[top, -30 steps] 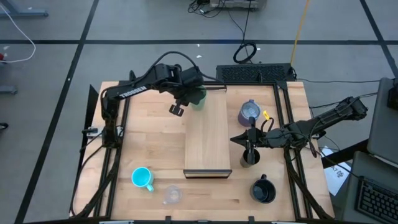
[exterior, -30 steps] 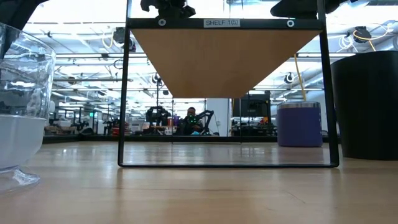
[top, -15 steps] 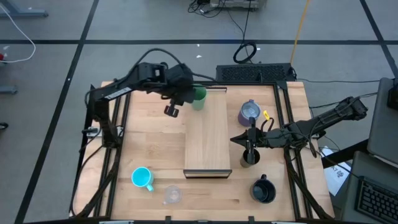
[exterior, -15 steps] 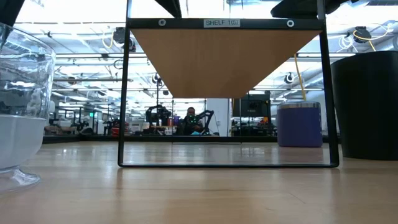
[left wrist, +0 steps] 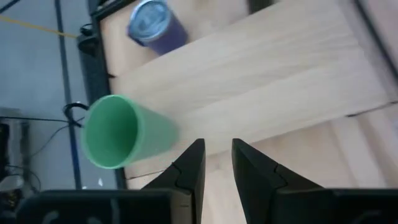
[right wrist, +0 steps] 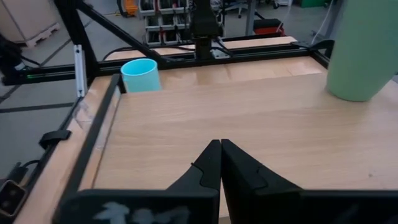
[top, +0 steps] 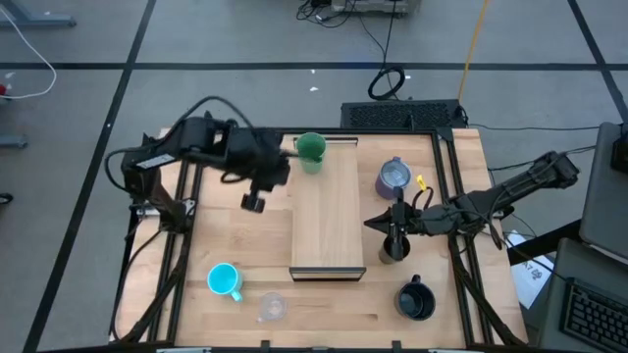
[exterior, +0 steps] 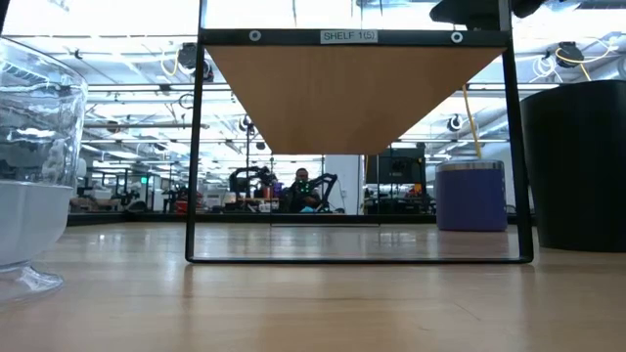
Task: Stack small to large cups/mugs on shelf
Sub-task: Put the black cup on the shelf
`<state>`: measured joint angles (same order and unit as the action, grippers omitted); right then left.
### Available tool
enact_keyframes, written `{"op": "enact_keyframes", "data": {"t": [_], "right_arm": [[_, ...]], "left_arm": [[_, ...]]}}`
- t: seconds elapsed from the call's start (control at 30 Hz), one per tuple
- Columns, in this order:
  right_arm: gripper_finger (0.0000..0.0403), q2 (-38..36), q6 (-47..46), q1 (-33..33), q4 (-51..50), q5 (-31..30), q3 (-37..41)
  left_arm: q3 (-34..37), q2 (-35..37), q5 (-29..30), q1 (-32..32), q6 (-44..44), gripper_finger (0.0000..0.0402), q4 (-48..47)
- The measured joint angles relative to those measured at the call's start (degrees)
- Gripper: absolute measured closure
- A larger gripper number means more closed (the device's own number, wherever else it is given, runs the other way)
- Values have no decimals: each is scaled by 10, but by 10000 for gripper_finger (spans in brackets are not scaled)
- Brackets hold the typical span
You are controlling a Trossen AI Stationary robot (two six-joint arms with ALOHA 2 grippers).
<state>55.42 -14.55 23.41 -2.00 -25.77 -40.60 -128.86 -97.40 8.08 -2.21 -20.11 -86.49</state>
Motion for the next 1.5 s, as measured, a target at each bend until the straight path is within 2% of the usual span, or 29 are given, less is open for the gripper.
{"op": "enact_keyframes", "data": {"t": [0.23,0.43,0.57,0.73,0.97,1.17,1.5], "right_arm": [[403,0,-16,37,0,-16,0],[403,0,-31,72,-1,-58,0],[403,0,-49,92,-5,-87,0],[403,0,-60,105,-5,-122,0],[403,0,-87,103,-5,-150,0],[400,0,-93,103,5,-150,0],[362,0,-137,96,1,-150,0]], "left_arm": [[28,0,54,-99,92,332,-31],[92,3,99,-172,166,336,-35],[149,28,150,-214,225,337,-20],[264,90,185,-257,279,337,63],[425,180,213,-295,299,337,200],[513,229,238,-298,295,337,283],[646,281,277,-298,307,337,427]]}}
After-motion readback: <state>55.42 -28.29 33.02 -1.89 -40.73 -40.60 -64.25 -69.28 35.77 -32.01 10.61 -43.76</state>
